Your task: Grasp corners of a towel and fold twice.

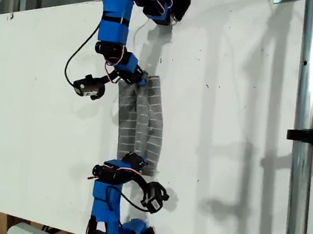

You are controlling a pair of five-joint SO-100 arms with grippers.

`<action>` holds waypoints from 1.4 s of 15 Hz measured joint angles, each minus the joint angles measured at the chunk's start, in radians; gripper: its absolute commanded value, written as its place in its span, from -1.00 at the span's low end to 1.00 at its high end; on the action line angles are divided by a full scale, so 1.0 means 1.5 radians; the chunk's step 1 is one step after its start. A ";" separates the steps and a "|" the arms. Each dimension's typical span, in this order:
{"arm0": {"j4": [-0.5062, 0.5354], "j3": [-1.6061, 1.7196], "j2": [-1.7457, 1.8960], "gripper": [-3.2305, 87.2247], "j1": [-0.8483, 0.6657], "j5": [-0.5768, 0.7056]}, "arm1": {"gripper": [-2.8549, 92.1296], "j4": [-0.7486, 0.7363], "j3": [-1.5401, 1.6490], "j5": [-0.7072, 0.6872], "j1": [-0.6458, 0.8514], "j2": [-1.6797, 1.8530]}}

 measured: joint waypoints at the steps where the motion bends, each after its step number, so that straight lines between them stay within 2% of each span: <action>1: 0.000 -0.001 0.001 -0.99 -0.067 0.062 | -0.95 -0.015 -0.004 -0.054 0.072 -0.018; 4: 0.002 -0.018 0.000 -0.99 -0.232 0.188 | -0.95 -0.091 -0.063 -0.198 0.217 -0.085; 6: 0.011 -0.036 0.003 -0.99 -0.294 0.227 | -0.95 -0.104 -0.132 -0.253 0.261 -0.122; 8: 0.015 -0.030 0.034 -0.99 -0.318 0.231 | -0.95 -0.102 -0.173 -0.267 0.265 -0.122; 11: -0.011 0.057 0.043 -0.99 -0.302 0.212 | -0.95 -0.095 -0.163 -0.241 0.219 -0.133; 14: -0.071 0.125 0.038 -0.99 -0.225 0.145 | -0.95 -0.095 -0.124 -0.205 0.192 -0.177; 20: -0.121 0.134 -0.047 -0.98 -0.152 0.070 | -0.95 -0.118 -0.115 -0.178 0.162 -0.292; 21: -0.129 0.142 -0.056 -0.79 -0.155 0.073 | -0.93 -0.118 -0.115 -0.175 0.154 -0.300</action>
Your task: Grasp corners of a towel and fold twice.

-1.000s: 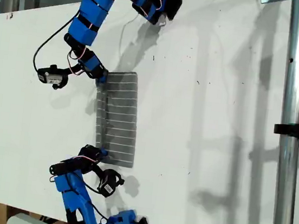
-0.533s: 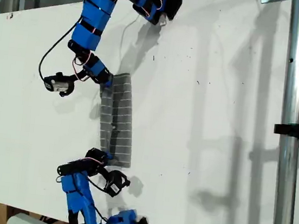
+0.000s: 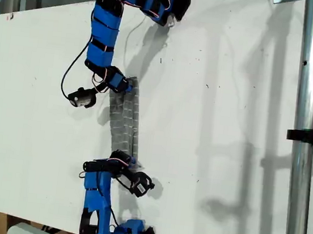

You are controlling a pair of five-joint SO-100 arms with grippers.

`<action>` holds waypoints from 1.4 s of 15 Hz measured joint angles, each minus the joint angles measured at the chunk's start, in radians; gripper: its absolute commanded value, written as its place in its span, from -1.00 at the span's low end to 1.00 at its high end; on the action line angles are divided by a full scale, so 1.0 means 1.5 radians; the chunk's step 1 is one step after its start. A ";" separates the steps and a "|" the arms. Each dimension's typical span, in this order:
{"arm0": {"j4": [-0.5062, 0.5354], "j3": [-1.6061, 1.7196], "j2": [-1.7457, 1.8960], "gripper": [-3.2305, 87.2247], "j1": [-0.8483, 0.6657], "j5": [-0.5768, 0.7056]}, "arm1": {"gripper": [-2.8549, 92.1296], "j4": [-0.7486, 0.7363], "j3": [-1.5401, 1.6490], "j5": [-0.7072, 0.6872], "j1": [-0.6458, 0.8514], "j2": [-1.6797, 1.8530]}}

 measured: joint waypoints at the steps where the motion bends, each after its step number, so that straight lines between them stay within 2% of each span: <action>1: 0.000 0.008 -0.005 -0.51 0.001 -0.008 | -0.70 0.000 0.000 0.005 -0.002 -0.001; 2: 0.001 0.016 -0.006 -0.35 0.003 -0.025 | -0.47 0.005 0.000 0.010 0.002 -0.001; 4: 0.027 0.024 0.001 -0.15 -0.001 -0.040 | -0.37 0.038 0.000 0.014 0.017 0.009; 7: 0.081 0.051 0.085 -0.09 -0.027 -0.045 | -0.31 0.106 0.000 0.015 0.044 0.093; 11: 0.093 0.201 0.311 -0.02 -0.089 -0.074 | -0.29 0.190 0.049 0.071 0.071 0.260; 14: 0.059 0.344 0.555 -0.43 -0.061 -0.106 | -0.31 0.188 0.247 0.216 0.084 0.491; 16: -0.014 0.475 0.752 -0.87 -0.005 -0.139 | -0.38 0.174 0.424 0.344 0.066 0.701; 17: -0.072 0.561 0.870 -0.99 0.035 -0.151 | -0.36 0.169 0.520 0.413 0.032 0.829; 18: -0.131 0.668 1.015 -0.99 0.075 -0.168 | -0.33 0.168 0.602 0.484 -0.010 0.956; 20: -0.144 0.875 1.334 -0.99 0.128 -0.221 | -0.30 0.173 0.672 0.570 -0.073 1.076; 21: -0.145 0.917 1.406 -0.98 0.153 -0.230 | -0.27 0.173 0.687 0.592 -0.077 1.078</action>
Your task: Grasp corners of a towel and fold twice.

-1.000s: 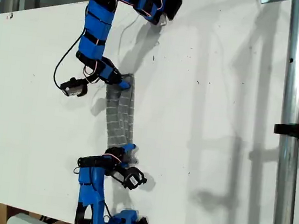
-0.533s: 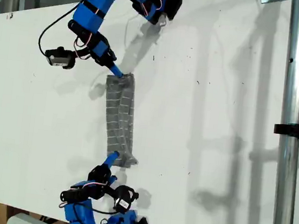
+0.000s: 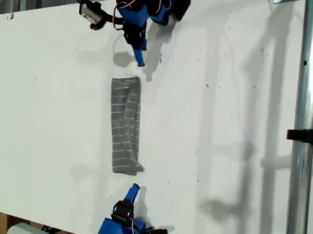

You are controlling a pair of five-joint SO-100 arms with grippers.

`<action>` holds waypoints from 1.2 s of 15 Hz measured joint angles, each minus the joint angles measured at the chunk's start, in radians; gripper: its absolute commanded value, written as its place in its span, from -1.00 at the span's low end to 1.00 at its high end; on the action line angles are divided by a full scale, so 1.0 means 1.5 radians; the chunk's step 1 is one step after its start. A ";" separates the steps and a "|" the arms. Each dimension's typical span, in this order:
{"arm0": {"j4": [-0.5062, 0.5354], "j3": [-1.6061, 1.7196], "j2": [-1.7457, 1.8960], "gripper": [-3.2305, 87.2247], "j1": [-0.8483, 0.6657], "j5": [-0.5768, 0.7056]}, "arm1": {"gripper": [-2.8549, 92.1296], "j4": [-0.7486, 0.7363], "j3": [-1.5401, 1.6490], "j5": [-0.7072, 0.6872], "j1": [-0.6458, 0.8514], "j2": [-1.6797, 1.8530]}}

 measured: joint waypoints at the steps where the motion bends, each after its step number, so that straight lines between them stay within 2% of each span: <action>1: -0.002 0.032 0.020 -0.99 0.022 -0.004 | -0.25 0.002 0.005 0.006 0.001 0.009; 3: -0.015 0.081 0.041 -0.98 0.044 0.003 | -0.20 -0.020 0.005 -0.012 0.035 -0.006; 5: -0.044 0.122 0.045 -0.98 0.043 0.022 | -0.15 -0.076 -0.021 -0.080 0.094 -0.124; 8: -0.047 0.128 0.044 -0.98 0.044 0.052 | -0.15 -0.239 -0.107 -0.140 0.141 -0.373; 11: -0.047 0.128 0.044 -0.98 0.044 0.052 | -0.15 -0.405 -0.174 -0.132 0.148 -0.622; 14: -0.047 0.128 0.044 -0.98 0.044 0.052 | -0.15 -0.477 -0.275 -0.051 0.118 -0.833; 17: -0.047 0.128 0.044 -0.98 0.044 0.052 | -0.33 -0.549 -0.396 -0.032 0.066 -0.958; 18: -0.047 0.128 0.044 -0.98 0.044 0.052 | -0.55 -0.581 -0.406 -0.031 0.057 -0.973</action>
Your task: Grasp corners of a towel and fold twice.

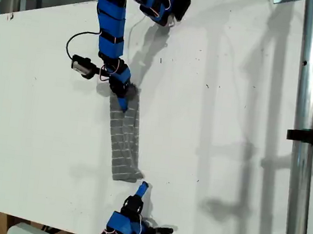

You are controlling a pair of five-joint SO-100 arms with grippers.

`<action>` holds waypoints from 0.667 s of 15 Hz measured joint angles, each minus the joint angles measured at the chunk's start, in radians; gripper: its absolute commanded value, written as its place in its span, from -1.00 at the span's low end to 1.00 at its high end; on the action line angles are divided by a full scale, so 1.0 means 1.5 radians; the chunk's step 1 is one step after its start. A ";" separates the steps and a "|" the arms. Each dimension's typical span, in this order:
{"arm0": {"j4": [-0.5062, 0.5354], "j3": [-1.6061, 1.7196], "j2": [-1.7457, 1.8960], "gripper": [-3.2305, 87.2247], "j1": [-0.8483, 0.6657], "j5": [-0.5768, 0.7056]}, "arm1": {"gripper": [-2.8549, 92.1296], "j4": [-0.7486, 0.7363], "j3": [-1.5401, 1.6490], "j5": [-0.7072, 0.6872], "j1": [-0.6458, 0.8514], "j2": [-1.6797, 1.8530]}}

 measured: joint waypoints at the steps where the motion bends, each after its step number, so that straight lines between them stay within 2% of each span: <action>1: 0.000 0.000 0.000 -0.98 0.000 0.000 | -0.87 -0.003 -0.001 -0.001 -0.002 -0.001; 2: 0.000 0.000 0.000 -0.98 0.000 0.000 | -0.94 0.007 0.001 -0.002 -0.001 0.001; 5: 0.000 0.000 0.000 -0.98 0.000 0.000 | -0.94 0.085 0.093 -0.026 0.017 0.128; 8: 0.000 0.000 0.000 -0.98 0.000 0.000 | -0.93 0.273 0.191 -0.035 0.030 0.377; 10: 0.000 0.000 0.000 -0.98 0.000 0.001 | -0.92 0.460 0.194 -0.029 0.031 0.576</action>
